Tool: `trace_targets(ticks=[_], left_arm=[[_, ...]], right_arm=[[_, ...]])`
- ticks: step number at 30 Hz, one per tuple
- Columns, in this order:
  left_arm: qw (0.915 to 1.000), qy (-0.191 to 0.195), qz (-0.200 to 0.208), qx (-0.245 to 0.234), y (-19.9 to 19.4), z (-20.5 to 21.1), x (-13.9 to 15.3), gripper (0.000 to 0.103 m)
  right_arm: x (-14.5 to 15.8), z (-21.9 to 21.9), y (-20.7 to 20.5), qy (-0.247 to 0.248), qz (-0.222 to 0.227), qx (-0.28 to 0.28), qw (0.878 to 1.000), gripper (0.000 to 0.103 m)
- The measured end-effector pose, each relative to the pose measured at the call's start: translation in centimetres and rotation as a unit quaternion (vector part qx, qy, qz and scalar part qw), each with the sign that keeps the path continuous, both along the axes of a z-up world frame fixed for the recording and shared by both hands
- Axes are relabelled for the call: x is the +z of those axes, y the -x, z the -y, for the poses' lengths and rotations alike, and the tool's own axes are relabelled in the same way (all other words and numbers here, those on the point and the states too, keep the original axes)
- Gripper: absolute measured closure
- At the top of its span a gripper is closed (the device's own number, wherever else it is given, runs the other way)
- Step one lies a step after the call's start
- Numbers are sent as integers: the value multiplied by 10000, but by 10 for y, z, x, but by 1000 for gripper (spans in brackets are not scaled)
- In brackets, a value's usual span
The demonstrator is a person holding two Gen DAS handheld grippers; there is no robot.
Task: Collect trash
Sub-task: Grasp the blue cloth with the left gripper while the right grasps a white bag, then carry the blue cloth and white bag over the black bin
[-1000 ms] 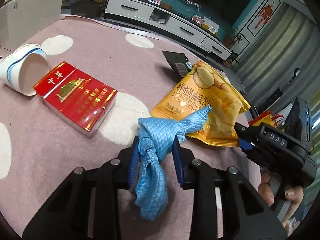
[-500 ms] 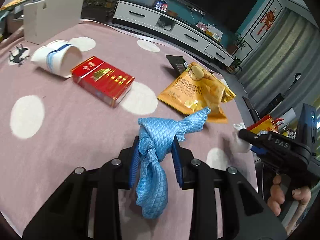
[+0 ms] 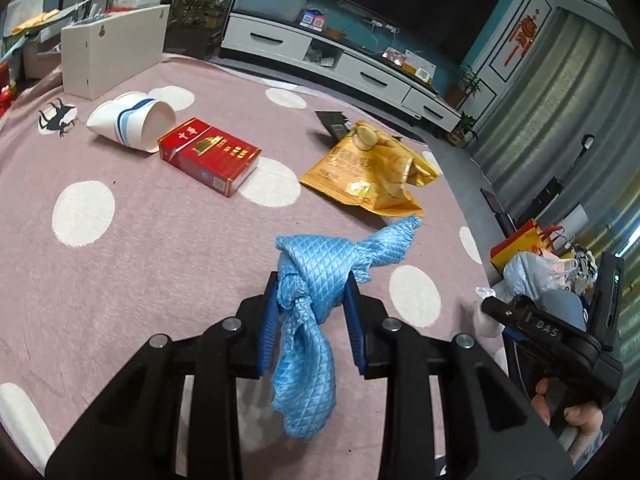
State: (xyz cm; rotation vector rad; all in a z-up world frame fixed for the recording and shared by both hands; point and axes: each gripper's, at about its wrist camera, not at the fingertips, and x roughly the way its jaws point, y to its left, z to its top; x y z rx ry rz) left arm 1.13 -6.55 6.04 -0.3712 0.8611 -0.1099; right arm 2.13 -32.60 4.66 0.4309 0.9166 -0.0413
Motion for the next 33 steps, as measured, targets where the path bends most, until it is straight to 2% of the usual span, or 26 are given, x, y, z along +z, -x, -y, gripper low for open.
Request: trace_targets(ticks=[2, 5, 7, 11, 14, 16, 17, 19, 24, 29, 33], left_arm=[[9998, 131, -3, -120, 2, 2, 1, 71], [9984, 450, -3, -335, 7, 4, 4, 71], [9982, 460, 68, -373, 11, 6, 10, 71], [9980, 433, 202, -425, 16, 11, 18, 71], [9977, 395, 304, -463, 20, 17, 24, 71], [9979, 222, 452, -411, 23, 22, 27, 71], [9980, 130, 489, -374, 24, 25, 29, 71], [9976, 148, 483, -468, 24, 29, 29, 71], [9957, 256, 436, -778, 26, 48, 30, 71], [9917, 299, 579, -1109, 31, 76, 37, 71], [9871, 337, 698, -1399, 30, 110, 39, 71]], right_arm=[[0, -2, 0, -64, 2, 71, 10000, 70], [1, -3, -2, -427, 4, 339, 9985, 69], [4, 0, -1, -653, 76, 454, 9968, 69], [16, 5, 6, -537, 195, 310, 9979, 69], [22, 13, 10, -628, 255, 236, 9974, 69], [31, 19, 15, -383, 427, -22, 9983, 69], [38, 20, 20, -82, 577, -202, 9981, 69], [47, 21, 26, 294, 748, -378, 9961, 69], [63, 32, 39, 449, 1078, -530, 9917, 69], [76, 43, 54, 1006, 1257, -946, 9824, 69], [82, 57, 64, 1194, 1375, -1185, 9761, 69]])
